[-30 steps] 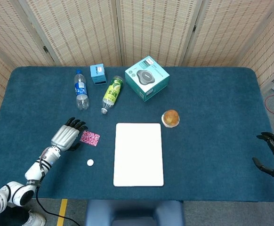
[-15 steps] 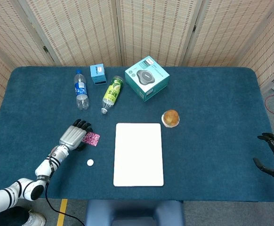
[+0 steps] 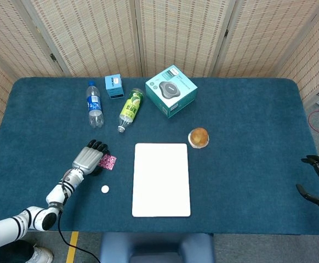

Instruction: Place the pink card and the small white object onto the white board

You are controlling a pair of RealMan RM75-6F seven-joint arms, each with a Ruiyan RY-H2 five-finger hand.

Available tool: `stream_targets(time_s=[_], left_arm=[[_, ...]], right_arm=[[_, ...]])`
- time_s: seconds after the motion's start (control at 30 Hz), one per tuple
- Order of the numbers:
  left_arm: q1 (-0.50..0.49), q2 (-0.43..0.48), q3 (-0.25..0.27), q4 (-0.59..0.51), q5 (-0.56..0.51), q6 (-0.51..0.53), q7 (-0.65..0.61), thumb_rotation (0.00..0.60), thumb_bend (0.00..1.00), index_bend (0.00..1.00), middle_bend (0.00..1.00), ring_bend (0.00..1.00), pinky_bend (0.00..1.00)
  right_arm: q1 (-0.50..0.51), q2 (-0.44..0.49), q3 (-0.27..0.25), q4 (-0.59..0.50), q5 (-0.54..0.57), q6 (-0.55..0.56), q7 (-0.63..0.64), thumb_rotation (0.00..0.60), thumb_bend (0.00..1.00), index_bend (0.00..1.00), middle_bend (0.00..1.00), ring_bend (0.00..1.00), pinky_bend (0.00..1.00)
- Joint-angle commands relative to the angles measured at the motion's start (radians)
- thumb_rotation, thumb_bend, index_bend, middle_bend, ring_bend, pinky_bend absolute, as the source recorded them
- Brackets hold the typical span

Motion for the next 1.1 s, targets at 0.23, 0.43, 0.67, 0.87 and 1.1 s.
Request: stream_targets(time_s=[0.23,0.43,0.67,0.87,1.1], left_arm=[[-0.015,-0.014,0.008,0.011,-0.026,0.007,0.016,0.6,0.41,0.28,0.14,0.08,0.0],[-0.019,-0.028,0.013,0.027,-0.033,0.016,0.012,0.6,0.41,0.32,0.14,0.09,0.0],[-0.011,-0.037,0.017,0.032,0.012,0.051,-0.027,0.6,0.41,0.42,0.14,0.1,0.0],[-0.015,-0.031,0.017,0.003,0.051,0.076,-0.041,0.6,0.41,0.43,0.14,0.1,0.0],[-0.034,-0.012,0.009,-0.097,0.124,0.116,-0.037,0.6,0.41,0.42,0.14,0.1,0.0]], right_arm=[[0.001,0.0,0.001,0.001,0.001,-0.004,0.001,0.6,0.25,0.26,0.25,0.23,0.24],[0.002,-0.001,0.002,0.002,0.003,-0.007,0.002,0.6,0.25,0.26,0.25,0.23,0.24],[0.004,-0.003,0.002,0.005,0.004,-0.012,0.002,0.6,0.25,0.26,0.25,0.23,0.24],[0.006,-0.005,0.002,0.009,0.003,-0.015,0.005,0.6,0.25,0.26,0.25,0.23,0.24],[0.006,-0.005,0.003,0.011,0.006,-0.016,0.006,0.6,0.25,0.26,0.25,0.23,0.24]])
